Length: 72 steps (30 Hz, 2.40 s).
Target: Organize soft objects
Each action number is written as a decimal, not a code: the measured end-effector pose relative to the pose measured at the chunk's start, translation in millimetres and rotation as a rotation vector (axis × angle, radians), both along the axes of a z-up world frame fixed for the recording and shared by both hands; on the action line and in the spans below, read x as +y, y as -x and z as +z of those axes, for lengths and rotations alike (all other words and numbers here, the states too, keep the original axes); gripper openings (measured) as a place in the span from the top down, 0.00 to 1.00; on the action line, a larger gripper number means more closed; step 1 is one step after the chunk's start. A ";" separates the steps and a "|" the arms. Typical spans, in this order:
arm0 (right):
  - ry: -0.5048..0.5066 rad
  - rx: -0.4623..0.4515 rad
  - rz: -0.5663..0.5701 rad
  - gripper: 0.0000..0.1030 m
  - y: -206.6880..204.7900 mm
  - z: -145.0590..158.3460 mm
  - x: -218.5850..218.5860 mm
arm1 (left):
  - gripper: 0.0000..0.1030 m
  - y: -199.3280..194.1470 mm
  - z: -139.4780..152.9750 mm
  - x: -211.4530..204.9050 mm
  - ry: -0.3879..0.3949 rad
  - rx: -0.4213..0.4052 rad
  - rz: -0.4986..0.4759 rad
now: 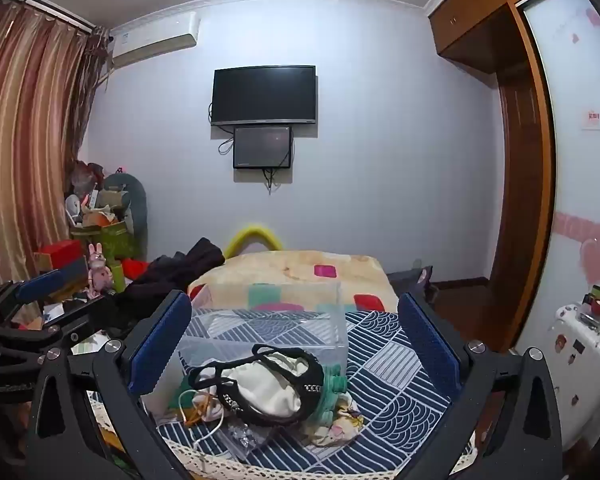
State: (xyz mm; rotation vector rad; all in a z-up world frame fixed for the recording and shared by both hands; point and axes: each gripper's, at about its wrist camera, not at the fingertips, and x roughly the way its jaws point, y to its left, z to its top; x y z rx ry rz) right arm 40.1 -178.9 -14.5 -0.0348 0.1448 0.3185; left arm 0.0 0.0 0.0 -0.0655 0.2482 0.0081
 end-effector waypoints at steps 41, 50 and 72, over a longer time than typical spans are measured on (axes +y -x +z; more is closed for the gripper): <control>-0.010 -0.006 0.003 0.00 6.5 1.5 -0.2 | 0.00 -0.7 -0.8 4.0 0.028 0.002 -0.010; -0.013 -0.008 0.007 0.00 6.3 3.0 -0.6 | 0.00 -0.9 -0.4 5.3 0.029 0.000 -0.009; -0.015 -0.018 0.010 0.00 10.2 6.0 1.0 | 0.00 2.6 6.4 0.6 0.024 -0.018 -0.008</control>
